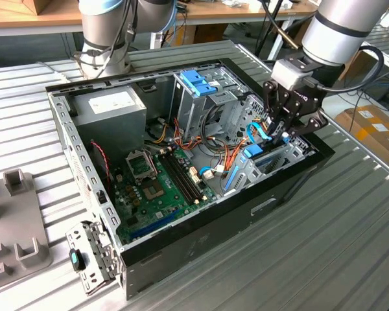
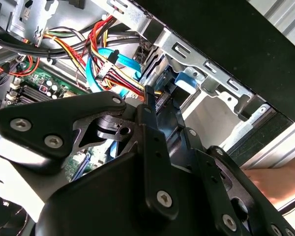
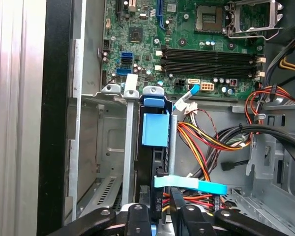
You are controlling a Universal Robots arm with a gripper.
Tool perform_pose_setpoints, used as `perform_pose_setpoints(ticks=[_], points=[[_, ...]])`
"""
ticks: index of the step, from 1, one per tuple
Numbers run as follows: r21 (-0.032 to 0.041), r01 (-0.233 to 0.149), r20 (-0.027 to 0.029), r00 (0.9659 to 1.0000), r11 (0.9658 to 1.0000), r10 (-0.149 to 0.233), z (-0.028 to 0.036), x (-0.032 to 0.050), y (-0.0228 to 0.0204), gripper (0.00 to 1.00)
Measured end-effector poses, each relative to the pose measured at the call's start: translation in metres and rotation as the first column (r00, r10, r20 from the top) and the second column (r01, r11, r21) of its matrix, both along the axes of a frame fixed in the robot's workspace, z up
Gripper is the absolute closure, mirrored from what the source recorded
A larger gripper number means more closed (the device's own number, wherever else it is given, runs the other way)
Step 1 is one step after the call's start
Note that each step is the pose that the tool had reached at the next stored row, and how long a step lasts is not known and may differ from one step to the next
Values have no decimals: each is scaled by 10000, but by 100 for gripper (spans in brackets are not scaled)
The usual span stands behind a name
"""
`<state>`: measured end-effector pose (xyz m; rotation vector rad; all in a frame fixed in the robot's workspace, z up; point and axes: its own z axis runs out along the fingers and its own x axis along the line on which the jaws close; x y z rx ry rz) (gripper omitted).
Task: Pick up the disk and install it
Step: 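Insert the second disk wire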
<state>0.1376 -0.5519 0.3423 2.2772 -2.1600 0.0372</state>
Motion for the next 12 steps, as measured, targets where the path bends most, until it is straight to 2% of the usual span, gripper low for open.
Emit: perform_pose_setpoints(ticks=[8, 12], points=[[3, 0, 0, 10000, 10000, 0, 142, 0, 2, 70], [4, 1, 0, 10000, 10000, -1, 151, 0, 2, 70]])
